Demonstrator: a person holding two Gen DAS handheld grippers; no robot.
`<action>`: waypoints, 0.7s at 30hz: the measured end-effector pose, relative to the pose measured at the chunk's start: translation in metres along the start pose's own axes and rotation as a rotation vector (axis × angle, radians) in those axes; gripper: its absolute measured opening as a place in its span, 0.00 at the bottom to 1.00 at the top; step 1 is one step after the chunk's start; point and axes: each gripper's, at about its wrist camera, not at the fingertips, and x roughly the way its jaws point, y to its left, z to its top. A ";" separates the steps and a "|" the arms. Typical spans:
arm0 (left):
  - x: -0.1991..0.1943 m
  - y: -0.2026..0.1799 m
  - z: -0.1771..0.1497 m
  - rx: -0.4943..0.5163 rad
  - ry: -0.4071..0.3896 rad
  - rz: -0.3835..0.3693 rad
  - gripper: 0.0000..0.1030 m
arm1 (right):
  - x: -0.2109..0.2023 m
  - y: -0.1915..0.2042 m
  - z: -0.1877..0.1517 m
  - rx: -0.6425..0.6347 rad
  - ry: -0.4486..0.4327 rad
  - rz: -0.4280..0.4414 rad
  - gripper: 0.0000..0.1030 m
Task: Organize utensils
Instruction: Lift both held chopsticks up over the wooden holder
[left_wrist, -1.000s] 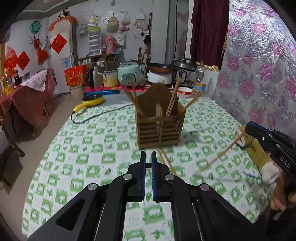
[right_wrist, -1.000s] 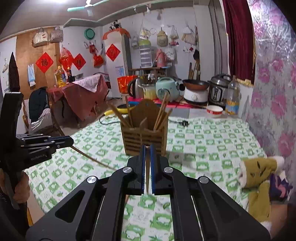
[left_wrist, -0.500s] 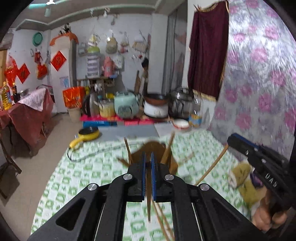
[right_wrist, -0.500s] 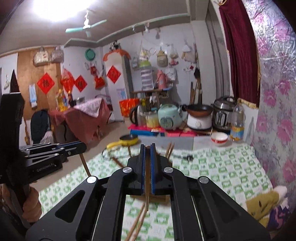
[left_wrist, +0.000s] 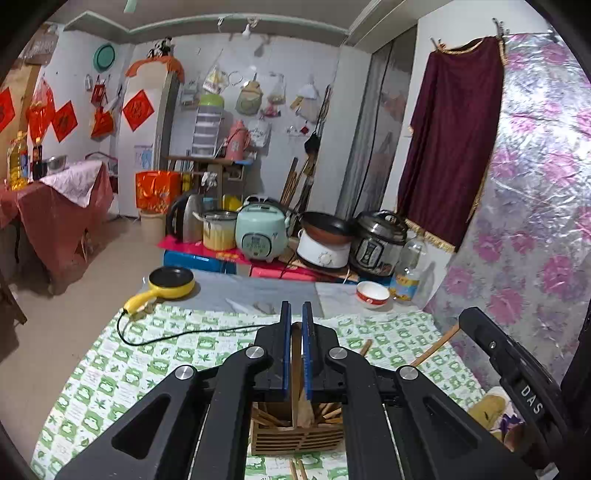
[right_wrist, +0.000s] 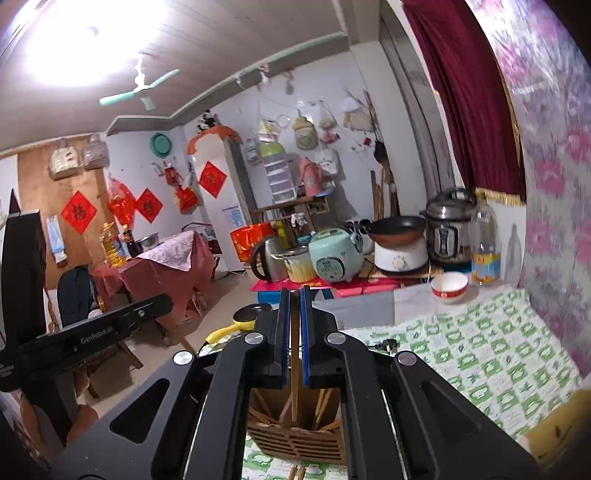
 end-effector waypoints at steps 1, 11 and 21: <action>0.006 0.003 -0.001 -0.005 0.000 0.010 0.06 | 0.009 -0.004 -0.001 -0.002 0.024 0.001 0.06; 0.013 0.026 -0.006 -0.046 -0.019 -0.018 0.06 | 0.046 -0.013 -0.014 0.016 0.109 0.005 0.06; 0.032 0.028 -0.012 -0.053 0.019 -0.016 0.06 | 0.053 -0.009 -0.020 0.001 0.129 -0.004 0.06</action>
